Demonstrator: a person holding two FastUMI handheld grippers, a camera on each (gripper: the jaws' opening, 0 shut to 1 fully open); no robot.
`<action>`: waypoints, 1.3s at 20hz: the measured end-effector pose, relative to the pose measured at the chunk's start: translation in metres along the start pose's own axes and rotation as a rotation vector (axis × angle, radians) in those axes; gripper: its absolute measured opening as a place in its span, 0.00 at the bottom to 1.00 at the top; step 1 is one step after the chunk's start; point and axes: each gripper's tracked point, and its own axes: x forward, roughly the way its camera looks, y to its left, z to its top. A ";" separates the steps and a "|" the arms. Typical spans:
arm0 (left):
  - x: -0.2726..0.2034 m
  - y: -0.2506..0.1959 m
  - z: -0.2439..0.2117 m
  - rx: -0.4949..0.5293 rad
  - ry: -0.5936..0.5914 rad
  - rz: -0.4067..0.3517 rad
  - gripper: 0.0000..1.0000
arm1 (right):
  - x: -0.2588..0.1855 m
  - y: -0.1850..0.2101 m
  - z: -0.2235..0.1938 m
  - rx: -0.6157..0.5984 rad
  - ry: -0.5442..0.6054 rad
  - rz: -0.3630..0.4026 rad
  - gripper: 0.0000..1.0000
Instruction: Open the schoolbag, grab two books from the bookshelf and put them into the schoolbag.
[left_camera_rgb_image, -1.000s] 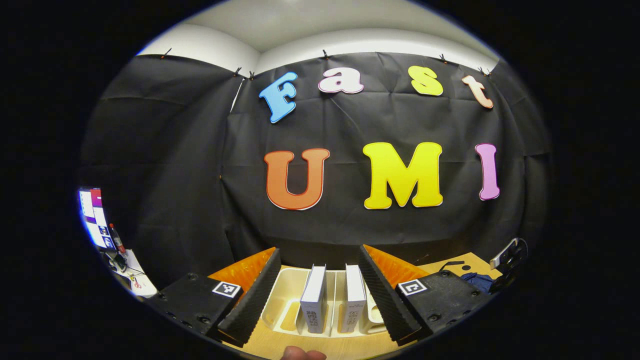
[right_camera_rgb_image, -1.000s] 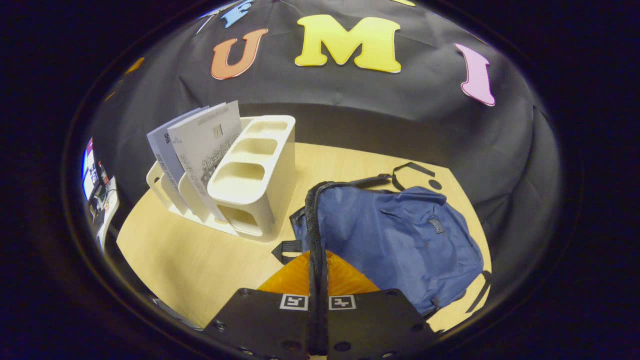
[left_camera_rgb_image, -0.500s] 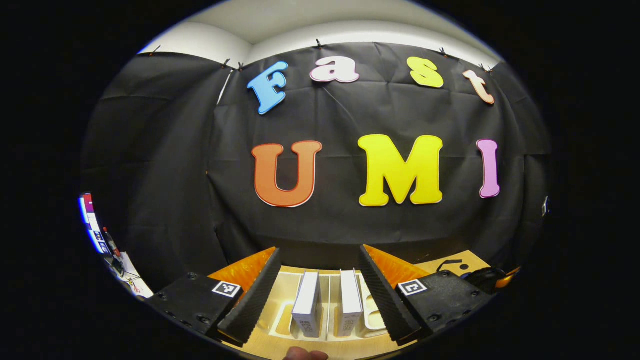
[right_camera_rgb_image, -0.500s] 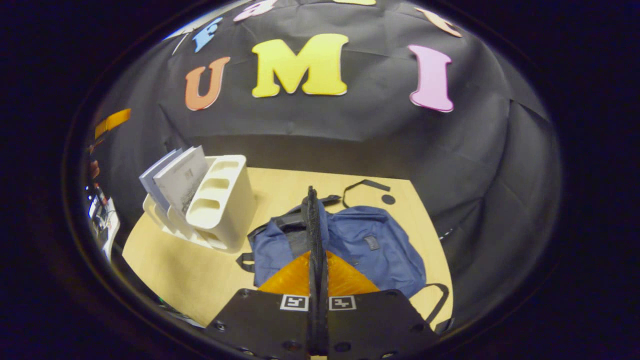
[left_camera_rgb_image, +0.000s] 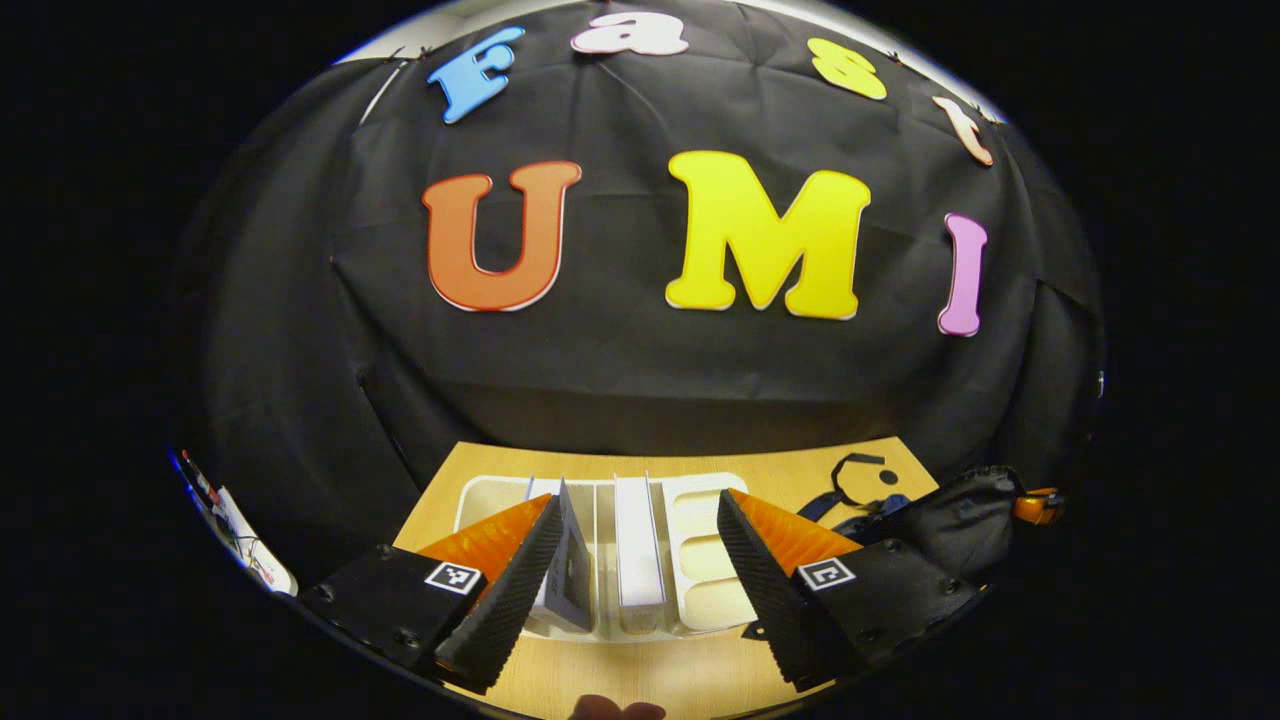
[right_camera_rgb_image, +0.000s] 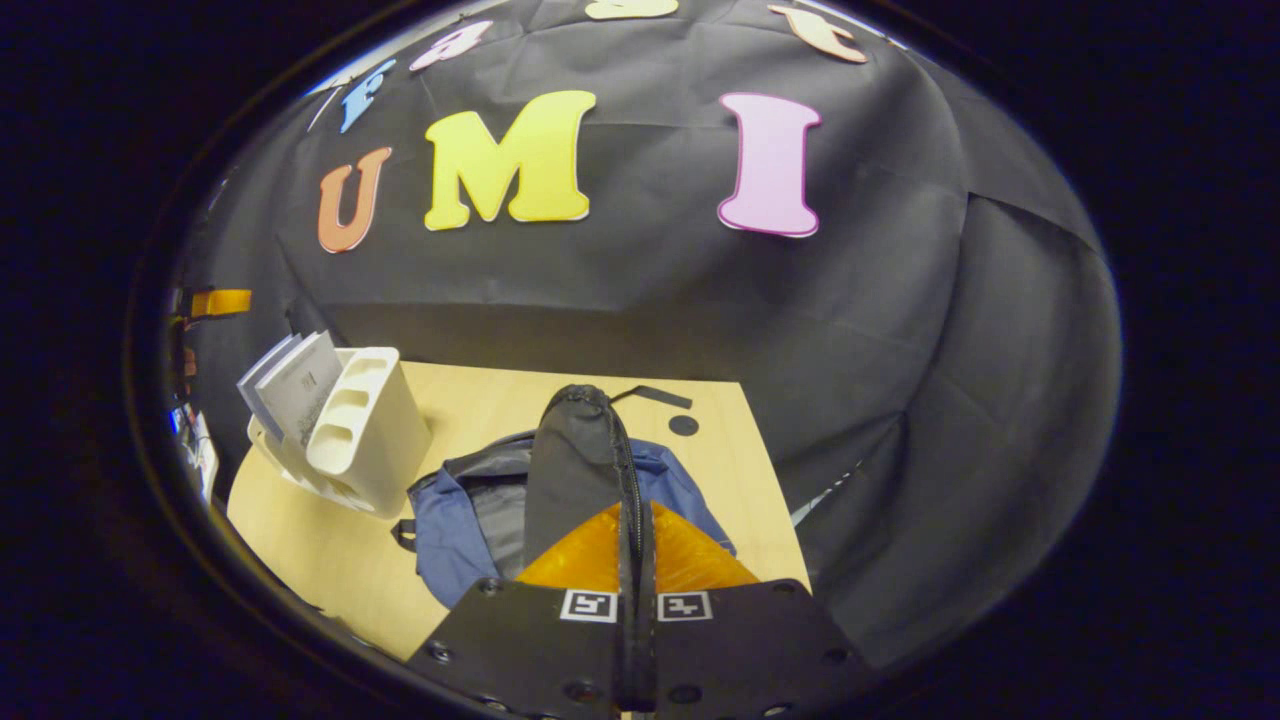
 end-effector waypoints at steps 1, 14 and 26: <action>0.010 -0.006 -0.005 -0.001 0.049 -0.016 0.98 | 0.001 -0.007 0.000 0.006 0.000 0.000 0.00; 0.078 0.004 -0.070 0.050 0.585 -0.042 0.99 | 0.005 -0.065 -0.010 0.105 0.008 -0.027 0.00; 0.099 -0.010 -0.120 -0.057 0.795 -0.050 0.90 | -0.001 -0.020 -0.028 0.209 -0.012 0.044 0.00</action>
